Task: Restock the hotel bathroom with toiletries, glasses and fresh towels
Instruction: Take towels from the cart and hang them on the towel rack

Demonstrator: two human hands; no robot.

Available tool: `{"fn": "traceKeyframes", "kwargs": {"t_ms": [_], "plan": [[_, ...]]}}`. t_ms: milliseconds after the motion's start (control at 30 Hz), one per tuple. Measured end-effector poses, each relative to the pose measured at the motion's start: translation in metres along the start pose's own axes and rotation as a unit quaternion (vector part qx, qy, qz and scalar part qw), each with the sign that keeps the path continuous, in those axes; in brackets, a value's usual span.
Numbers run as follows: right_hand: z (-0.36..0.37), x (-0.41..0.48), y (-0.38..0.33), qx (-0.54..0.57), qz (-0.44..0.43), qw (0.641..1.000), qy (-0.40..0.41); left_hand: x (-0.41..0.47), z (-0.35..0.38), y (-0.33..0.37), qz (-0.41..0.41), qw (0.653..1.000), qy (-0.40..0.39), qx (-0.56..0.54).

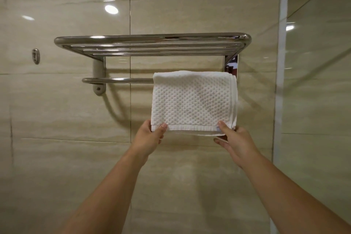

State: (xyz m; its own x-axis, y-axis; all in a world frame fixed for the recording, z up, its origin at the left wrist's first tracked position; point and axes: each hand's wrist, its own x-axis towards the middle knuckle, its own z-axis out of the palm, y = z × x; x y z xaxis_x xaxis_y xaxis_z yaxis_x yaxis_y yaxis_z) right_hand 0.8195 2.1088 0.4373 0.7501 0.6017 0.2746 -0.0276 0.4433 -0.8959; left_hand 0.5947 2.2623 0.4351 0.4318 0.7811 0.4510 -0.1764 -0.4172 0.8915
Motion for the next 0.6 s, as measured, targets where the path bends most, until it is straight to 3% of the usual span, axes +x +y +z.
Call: {"fn": "traceKeyframes", "kwargs": {"t_ms": [133, 400, 600], "plan": [[-0.001, 0.005, -0.008, 0.068, 0.048, 0.996, -0.007, 0.01, -0.004, -0.005, -0.009, 1.0, -0.016, 0.01], [-0.006, -0.002, 0.002, 0.05, 0.072, 0.995, -0.038, 0.024, -0.014, -0.018, -0.023, 0.999, -0.043, 0.006], [-0.011, -0.007, 0.022, 0.014, 0.048, 0.999, -0.009, 0.024, -0.016, -0.017, -0.011, 0.998, -0.058, 0.016]]}}
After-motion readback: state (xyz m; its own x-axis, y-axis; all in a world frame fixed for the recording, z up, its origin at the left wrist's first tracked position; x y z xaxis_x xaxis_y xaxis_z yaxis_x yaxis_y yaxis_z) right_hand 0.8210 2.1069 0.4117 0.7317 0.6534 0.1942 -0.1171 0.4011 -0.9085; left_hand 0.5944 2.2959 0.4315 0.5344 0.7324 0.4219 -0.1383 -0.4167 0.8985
